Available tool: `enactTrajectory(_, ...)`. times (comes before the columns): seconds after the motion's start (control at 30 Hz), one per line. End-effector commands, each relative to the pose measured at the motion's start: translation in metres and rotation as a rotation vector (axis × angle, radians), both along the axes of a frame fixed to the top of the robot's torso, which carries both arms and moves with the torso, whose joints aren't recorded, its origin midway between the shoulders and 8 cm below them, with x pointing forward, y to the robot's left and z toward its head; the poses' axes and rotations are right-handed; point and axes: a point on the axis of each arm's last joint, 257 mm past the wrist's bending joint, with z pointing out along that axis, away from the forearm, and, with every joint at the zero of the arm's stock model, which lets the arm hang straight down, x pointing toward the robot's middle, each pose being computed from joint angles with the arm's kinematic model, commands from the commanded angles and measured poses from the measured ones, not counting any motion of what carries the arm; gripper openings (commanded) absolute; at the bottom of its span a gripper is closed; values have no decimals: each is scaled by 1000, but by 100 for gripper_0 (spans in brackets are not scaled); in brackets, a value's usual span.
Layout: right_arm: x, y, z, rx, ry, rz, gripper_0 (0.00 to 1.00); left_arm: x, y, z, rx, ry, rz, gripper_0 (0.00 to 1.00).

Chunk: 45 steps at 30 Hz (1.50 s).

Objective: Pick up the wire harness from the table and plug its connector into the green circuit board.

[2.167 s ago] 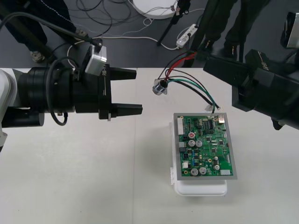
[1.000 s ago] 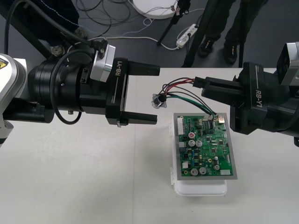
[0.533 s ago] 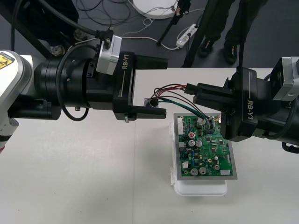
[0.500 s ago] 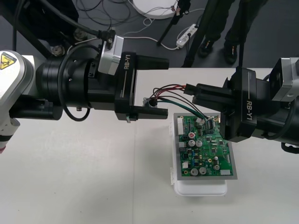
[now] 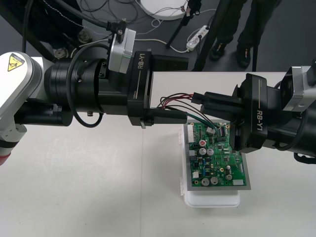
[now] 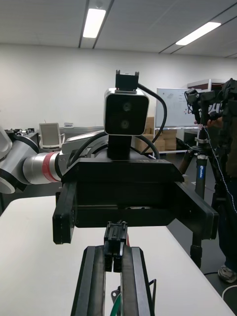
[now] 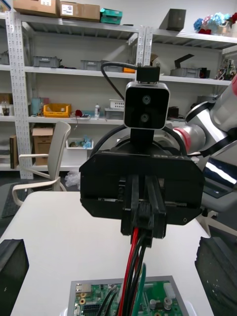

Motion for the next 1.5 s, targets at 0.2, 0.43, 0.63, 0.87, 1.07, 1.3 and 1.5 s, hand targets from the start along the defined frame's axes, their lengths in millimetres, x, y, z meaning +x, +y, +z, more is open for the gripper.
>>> enactTrajectory(0.2, -9, 9, -6, -5, -33, 21, 0, -18, -11, 19, -11, 9, -46, 100)
enactTrajectory(0.43, -10, 13, -5, 10, -28, 26, 0, -18, -5, 12, 9, 27, -45, 100)
enactTrajectory(0.63, -12, 14, -2, 26, -24, 35, 0, -18, 1, 1, 35, 43, -36, 100)
enactTrajectory(0.87, -12, 14, -2, 26, -26, 37, 0, -15, 6, -4, 52, 48, -25, 100)
enactTrajectory(1.07, -12, 13, 0, 32, -20, 37, 0, -15, 6, -4, 52, 54, -24, 100)
enactTrajectory(1.3, -12, 13, 0, 33, -21, 37, 0, -17, 5, -2, 44, 61, -32, 100)
enactTrajectory(1.5, -12, 13, 0, 33, -19, 38, 0, -19, 3, 1, 32, 62, -38, 83)
